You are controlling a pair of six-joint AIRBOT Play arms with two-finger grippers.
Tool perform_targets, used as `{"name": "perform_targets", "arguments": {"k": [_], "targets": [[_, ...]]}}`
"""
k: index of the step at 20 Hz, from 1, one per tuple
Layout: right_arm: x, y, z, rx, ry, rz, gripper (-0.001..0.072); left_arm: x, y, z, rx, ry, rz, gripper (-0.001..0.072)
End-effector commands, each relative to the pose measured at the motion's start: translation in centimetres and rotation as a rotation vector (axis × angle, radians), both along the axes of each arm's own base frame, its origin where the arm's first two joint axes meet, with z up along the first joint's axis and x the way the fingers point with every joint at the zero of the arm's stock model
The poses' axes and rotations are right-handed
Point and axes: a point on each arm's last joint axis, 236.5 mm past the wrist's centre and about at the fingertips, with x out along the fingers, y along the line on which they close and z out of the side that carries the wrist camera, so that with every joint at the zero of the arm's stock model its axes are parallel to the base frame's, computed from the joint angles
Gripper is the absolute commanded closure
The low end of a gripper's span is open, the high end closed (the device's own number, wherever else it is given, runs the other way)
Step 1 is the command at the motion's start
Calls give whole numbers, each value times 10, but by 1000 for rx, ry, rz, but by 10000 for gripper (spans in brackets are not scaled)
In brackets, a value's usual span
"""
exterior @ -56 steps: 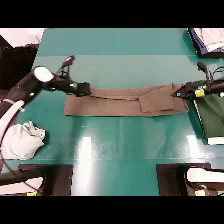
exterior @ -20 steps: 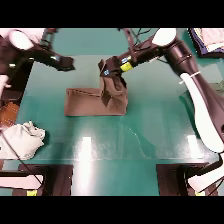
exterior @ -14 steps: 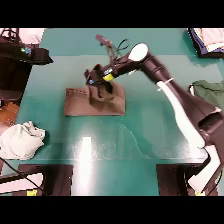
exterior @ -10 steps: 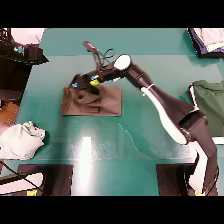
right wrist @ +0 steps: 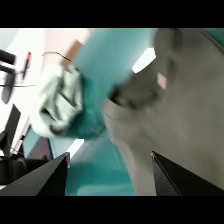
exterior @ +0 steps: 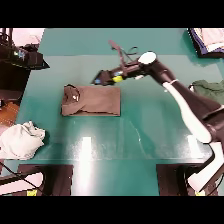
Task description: Fold the shirts.
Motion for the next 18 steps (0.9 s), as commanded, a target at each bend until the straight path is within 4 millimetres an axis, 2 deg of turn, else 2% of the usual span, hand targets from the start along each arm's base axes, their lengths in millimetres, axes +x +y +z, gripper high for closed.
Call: {"name": "perform_targets", "arguments": {"k": [1, 3, 4, 5, 6, 7, 10, 15, 16, 18], "targets": [[-1, -89, -49, -188, 153, -121, 140, -9, -1, -26, -5, 71, -3, 684], [-5, -116, -69, -205, 224, -176, 138, -15, -1, -45, -7, 116, -4, 684], [-10, -124, -81, -212, 264, -190, 114, -15, -1, -54, -10, 127, 2, 684], [-18, -126, -93, -222, 298, -193, 46, -15, -1, -60, -14, 135, 8, 684], [-24, -128, -107, -235, 328, -206, 12, -16, -1, -66, -17, 143, 14, 684], [-28, -124, -116, -233, 348, -224, 13, -17, -1, -70, -19, 152, 15, 684], [-20, -106, -134, -186, 355, -337, 14, -17, -1, -72, -21, 155, 15, 684], [-22, -49, -144, -144, 341, -279, 19, -16, -1, -71, -22, 148, 18, 684], [-19, -36, -145, -126, 345, -271, 45, -16, -1, -71, -22, 149, 17, 684], [-9, -17, -144, -105, 324, -267, 239, -17, -2, -72, -22, 153, 16, 684]]}}
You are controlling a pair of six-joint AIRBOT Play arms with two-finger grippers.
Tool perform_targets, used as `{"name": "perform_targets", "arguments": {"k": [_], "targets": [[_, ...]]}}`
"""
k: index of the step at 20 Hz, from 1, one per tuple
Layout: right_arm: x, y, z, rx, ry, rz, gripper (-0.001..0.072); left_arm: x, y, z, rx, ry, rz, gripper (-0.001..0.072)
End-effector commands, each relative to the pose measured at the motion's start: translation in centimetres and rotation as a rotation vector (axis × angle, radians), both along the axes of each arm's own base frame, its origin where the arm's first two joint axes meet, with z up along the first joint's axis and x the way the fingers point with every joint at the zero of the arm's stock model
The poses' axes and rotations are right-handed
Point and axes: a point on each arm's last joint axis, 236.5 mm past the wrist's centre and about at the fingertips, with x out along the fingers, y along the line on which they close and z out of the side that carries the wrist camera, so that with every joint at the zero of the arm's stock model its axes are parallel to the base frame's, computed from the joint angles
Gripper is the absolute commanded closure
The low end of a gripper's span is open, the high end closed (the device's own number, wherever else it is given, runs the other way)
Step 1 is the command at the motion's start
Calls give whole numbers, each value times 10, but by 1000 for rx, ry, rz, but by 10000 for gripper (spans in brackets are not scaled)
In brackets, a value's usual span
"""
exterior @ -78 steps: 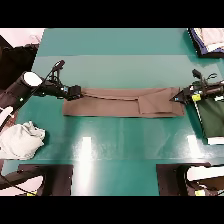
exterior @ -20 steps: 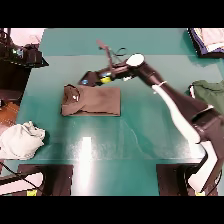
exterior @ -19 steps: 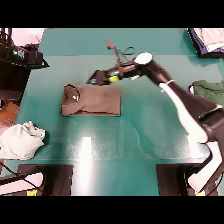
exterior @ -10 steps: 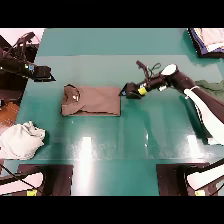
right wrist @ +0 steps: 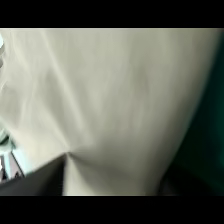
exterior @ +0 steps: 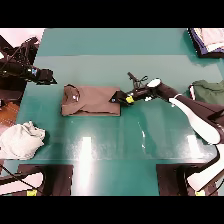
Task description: Fold the shirts.
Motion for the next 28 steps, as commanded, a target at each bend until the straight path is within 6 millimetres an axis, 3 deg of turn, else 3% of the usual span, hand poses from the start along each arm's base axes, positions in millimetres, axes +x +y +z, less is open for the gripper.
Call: {"name": "perform_targets", "arguments": {"k": [1, 2, 3, 4, 6, 8, 11, 15, 17, 21, 24, 26, 28], "targets": [[16, 34, 1, 34, -56, 4, 290, -1, 0, -1, -1, 3, 0, 684], [20, 40, 4, 37, -94, 18, 375, -1, 0, -1, -2, 4, 0, 684], [26, 44, 10, 42, -142, 35, 608, -2, -1, -1, -5, 7, -2, 684], [31, 45, 17, 45, -180, 47, 694, -3, -2, 0, -11, 13, -5, 684], [44, 38, 37, 53, -234, 41, 696, -4, -7, 1, -33, 17, -10, 684], [58, 9, 65, 34, -299, 11, 696, -4, -16, 5, -70, 15, -14, 684], [77, -77, 110, -21, -381, -105, 696, -7, -38, 7, -78, 8, -59, 685], [92, -237, 146, -161, -435, -394, 696, -8, -91, 13, -82, -52, -157, 684], [89, -319, 164, -229, -465, -537, 696, -6, -116, 18, -90, -96, -192, 685], [70, -441, 185, -331, -486, -762, 697, 1, -154, 31, -121, -193, -211, 684], [60, -492, 182, -366, -472, -854, 697, 2, -173, 38, -142, -232, -214, 685], [61, -507, 187, -374, -479, -874, 697, 1, -178, 39, -144, -236, -223, 684], [69, -520, 208, -391, -532, -889, 697, 1, -178, 39, -143, -236, -224, 684]]}}
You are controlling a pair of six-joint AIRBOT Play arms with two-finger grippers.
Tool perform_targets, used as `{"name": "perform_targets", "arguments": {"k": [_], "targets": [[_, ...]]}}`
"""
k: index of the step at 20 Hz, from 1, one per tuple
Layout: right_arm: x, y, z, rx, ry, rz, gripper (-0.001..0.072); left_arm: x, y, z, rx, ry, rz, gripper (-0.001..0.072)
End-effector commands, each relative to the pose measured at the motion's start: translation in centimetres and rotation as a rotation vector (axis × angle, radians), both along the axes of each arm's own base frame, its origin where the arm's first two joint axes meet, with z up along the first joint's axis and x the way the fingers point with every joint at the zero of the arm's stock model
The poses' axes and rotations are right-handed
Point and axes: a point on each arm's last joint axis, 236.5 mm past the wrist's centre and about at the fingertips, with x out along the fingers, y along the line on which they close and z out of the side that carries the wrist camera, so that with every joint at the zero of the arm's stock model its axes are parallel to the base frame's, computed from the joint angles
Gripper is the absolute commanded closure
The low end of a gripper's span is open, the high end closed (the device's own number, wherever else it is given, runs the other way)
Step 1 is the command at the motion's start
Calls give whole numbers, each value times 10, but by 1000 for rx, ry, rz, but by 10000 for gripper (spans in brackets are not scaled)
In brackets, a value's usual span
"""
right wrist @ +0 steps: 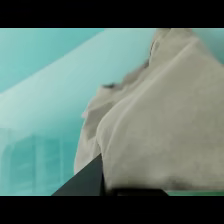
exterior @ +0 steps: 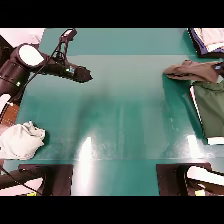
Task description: Fold the shirts.
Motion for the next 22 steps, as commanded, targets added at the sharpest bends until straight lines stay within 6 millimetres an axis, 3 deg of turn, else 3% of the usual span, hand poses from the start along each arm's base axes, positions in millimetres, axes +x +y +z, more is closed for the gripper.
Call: {"name": "perform_targets", "arguments": {"k": [1, 4, 7, 10, 12, 16, 19, 22], "targets": [[5, -33, 32, -54, -62, -46, 697, 2, -7, 3, -8, -20, 2, 684], [13, -39, 89, -134, -166, -44, 697, 3, -6, 3, -7, -24, 3, 684], [6, -41, 144, -209, -257, -50, 697, 3, -5, 2, 2, -27, 3, 684], [-13, -38, 172, -238, -275, -40, 697, 4, -4, 2, 4, -29, 4, 684], [-32, -45, 164, -265, -200, -58, 697, 3, -4, 2, 5, -27, 3, 684], [-81, -65, 123, -305, -21, -150, 697, 0, -4, 0, 11, -17, -6, 684], [-120, -63, 89, -268, 70, -196, 695, -2, -3, -2, 22, -8, -13, 684], [-158, -55, 72, -245, 108, -252, 695, -4, -3, -4, 25, -1, -18, 684]]}}
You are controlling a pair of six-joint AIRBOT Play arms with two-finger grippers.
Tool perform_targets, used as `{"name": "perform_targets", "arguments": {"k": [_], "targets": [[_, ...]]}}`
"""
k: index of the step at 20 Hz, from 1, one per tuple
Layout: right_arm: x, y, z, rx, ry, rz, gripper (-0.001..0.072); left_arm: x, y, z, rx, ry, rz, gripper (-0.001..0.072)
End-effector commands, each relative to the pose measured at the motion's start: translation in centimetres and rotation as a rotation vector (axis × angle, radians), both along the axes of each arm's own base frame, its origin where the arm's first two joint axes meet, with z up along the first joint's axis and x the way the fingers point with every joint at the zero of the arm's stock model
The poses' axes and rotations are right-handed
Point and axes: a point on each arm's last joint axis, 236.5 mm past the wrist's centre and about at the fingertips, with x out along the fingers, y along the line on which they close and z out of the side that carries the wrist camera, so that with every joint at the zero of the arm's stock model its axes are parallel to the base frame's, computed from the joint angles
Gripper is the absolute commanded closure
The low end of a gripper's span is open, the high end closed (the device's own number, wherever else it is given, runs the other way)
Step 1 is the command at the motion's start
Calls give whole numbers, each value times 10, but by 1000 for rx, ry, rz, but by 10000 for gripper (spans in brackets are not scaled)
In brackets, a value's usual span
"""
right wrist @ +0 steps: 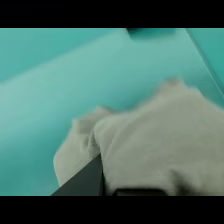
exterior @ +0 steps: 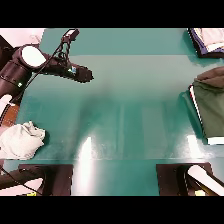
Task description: Fold the shirts.
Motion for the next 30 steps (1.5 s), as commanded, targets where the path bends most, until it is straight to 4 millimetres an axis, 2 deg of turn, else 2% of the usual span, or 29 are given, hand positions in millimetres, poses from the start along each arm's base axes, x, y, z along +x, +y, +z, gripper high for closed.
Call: {"name": "perform_targets", "arguments": {"k": [1, 3, 7, 8, 9, 10, 12, 14, 16, 18, 20, 23, 24, 25, 26, 27, 30], "targets": [[-46, 7, -27, 25, 62, -78, 695, -2, 0, -2, 8, 4, -11, 684], [-73, 5, -46, 22, 122, -154, 694, -2, 0, -2, 12, -2, -18, 684], [-138, -4, -105, 18, 387, -306, 680, -2, 0, -2, 13, -3, -18, 684], [-152, -5, -115, 11, 451, -322, 551, -2, 0, -2, 13, -4, -18, 684], [-163, -6, -123, 9, 501, -339, 374, -2, 0, -2, 15, -6, -21, 684], [-171, -7, -128, 14, 540, -349, 260, -2, 0, -2, 22, -15, -33, 684], [-175, -8, -130, 26, 575, -346, 244, -3, 0, -2, 25, -14, -39, 684], [-166, -6, -123, 58, 555, -331, 243, -3, 0, -2, 25, -12, -39, 684], [-133, 14, -109, 138, 461, -255, 260, -2, 0, -2, 23, -18, -36, 684], [-92, 50, -93, 224, 349, -116, 262, 2, 0, 1, 19, -36, -25, 684], [-57, 96, -81, 299, 276, 43, 261, 4, 2, 1, 25, -42, -22, 684], [-33, 157, -83, 317, 295, 251, 263, 5, 1, 2, 21, -46, -20, 684], [-29, 174, -86, 314, 312, 311, 287, 5, 1, 2, 20, -46, -19, 684], [-26, 192, -90, 312, 332, 370, 420, 5, 1, 2, 20, -46, -19, 684], [-23, 207, -94, 311, 350, 420, 596, 5, 1, 2, 20, -46, -19, 684], [-21, 221, -98, 298, 363, 479, 692, 5, 1, 2, 20, -46, -19, 684], [-19, 252, -110, 294, 411, 586, 692, 5, 1, 2, 20, -46, -19, 684]]}}
